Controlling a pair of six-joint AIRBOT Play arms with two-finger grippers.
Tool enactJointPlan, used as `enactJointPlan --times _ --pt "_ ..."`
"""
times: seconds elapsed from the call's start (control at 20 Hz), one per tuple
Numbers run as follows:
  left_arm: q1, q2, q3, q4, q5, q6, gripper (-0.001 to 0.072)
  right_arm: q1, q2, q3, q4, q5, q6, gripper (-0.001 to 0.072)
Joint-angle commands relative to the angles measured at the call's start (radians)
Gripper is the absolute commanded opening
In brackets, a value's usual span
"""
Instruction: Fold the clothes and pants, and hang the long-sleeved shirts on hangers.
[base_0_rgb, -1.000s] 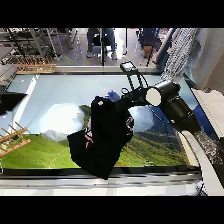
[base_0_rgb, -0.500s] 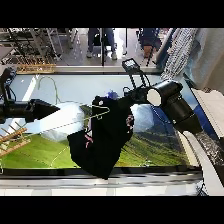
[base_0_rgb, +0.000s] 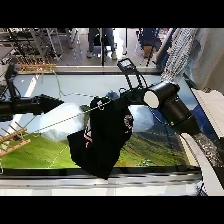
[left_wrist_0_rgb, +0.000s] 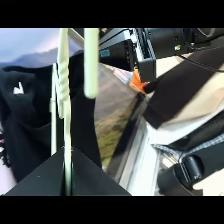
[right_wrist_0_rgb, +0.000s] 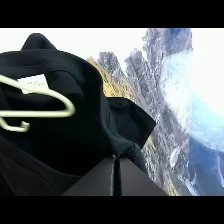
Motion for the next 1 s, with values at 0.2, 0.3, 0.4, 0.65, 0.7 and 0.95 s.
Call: enactJointPlan --times 0.2,0.3,0.4,0.65,0.7,0.95 --pt "-0.121 -0.091 0.001 0.066 0.102 -0.06 0.0013 0.004 0.022 0.0 0.013 0.016 -0.001 0.0038" --pt "-0.126 -0.098 0.001 0.074 0.19 -0.064 0.0013 0.015 0.047 0.002 0.021 0.024 -0.033 0.0038" --pt "-0.135 -0.098 0.011 0.075 0.227 -0.074 0.0013 0.053 0.074 0.002 0.022 0.023 -0.067 0.0038" --pt "-0.227 -0.058 0.014 0.066 0.366 -0.064 0.001 0.192 0.127 0.003 0.021 0.073 -0.022 0.0038" --pt "-0.251 -0.039 0.014 0.058 0.426 -0.047 0.0011 0.213 0.129 0.003 0.021 0.089 -0.017 0.0038" --pt "-0.362 -0.065 0.013 0.086 0.356 -0.035 0.001 0.274 0.134 0.003 0.011 0.104 -0.073 0.0038"
